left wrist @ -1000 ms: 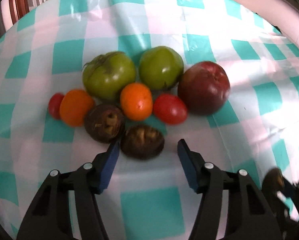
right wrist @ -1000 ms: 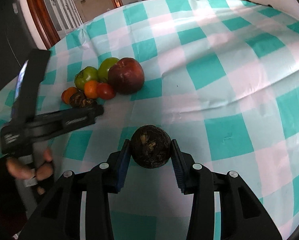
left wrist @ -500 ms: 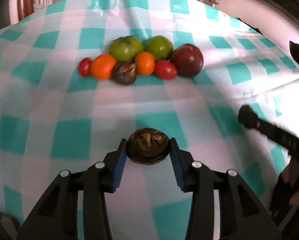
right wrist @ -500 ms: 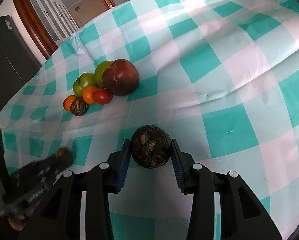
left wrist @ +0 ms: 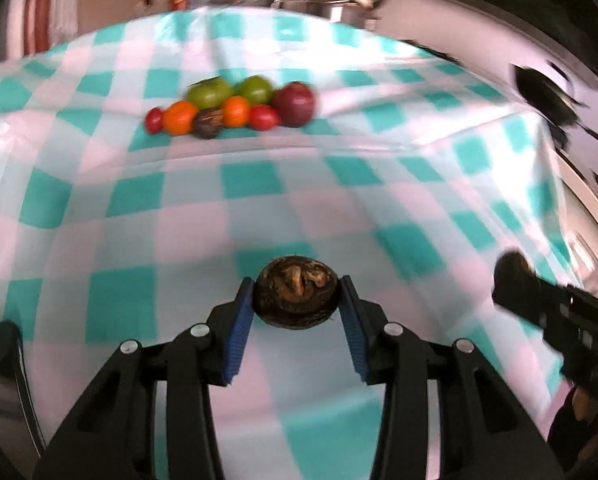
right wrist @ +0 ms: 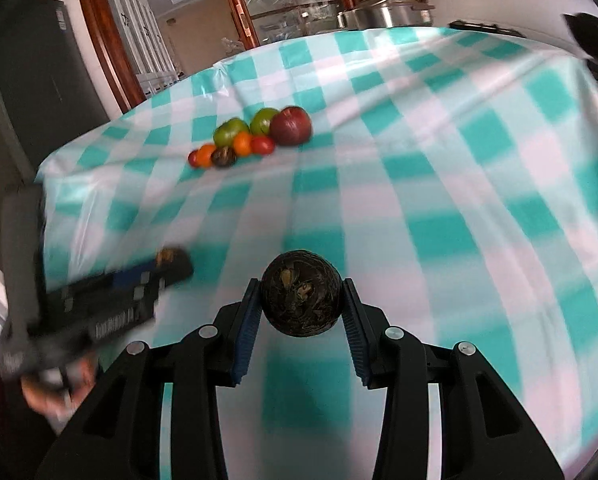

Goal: Organize fruits
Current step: 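Carry both held dark fruits over the white purple-rimmed bin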

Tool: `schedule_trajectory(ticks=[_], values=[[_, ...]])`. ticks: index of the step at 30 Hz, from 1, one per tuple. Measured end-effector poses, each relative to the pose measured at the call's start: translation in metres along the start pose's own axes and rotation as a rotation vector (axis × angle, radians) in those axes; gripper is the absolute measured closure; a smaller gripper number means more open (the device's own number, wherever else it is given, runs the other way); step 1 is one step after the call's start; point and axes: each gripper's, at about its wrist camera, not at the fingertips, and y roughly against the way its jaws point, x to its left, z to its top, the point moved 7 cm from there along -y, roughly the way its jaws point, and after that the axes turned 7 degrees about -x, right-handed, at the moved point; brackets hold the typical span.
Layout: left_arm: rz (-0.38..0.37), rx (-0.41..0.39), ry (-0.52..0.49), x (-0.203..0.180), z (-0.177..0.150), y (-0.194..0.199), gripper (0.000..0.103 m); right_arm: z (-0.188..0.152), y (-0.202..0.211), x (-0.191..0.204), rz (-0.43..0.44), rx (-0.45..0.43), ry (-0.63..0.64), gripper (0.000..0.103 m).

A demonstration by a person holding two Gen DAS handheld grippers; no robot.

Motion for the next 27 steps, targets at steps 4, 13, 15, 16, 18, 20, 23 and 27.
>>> schedule_trajectory(ticks=[4,13,15,16,18,20,23,27], values=[[-0.103,-0.028,-0.117,-0.056,-0.012,0.034,0.060,-0.037,0.078,-0.028,-0.064,-0.045,-0.006,0.063],[-0.483,0.057,-0.522,-0.242,-0.069,0.078,0.060,-0.123,0.182,-0.157,-0.358,-0.051,-0.168,0.063],[-0.555,0.131,-0.612,-0.280,-0.100,0.073,0.060,-0.153,0.183,-0.193,-0.461,0.016,-0.228,0.063],[-0.579,0.171,-0.648,-0.295,-0.115,0.067,0.060,-0.165,0.181,-0.207,-0.493,0.050,-0.249,0.063],[-0.615,0.259,-0.716,-0.327,-0.151,0.048,0.060,-0.189,0.176,-0.231,-0.530,0.109,-0.298,0.063],[-0.628,0.346,-0.747,-0.344,-0.182,0.027,0.060,-0.212,0.164,-0.255,-0.555,0.187,-0.345,0.063],[-0.609,0.495,-0.798,-0.358,-0.232,-0.012,0.060,-0.235,0.141,-0.278,-0.563,0.296,-0.372,0.063],[-0.566,0.652,-0.849,-0.361,-0.280,-0.053,0.060,-0.256,0.104,-0.297,-0.558,0.423,-0.373,0.063]])
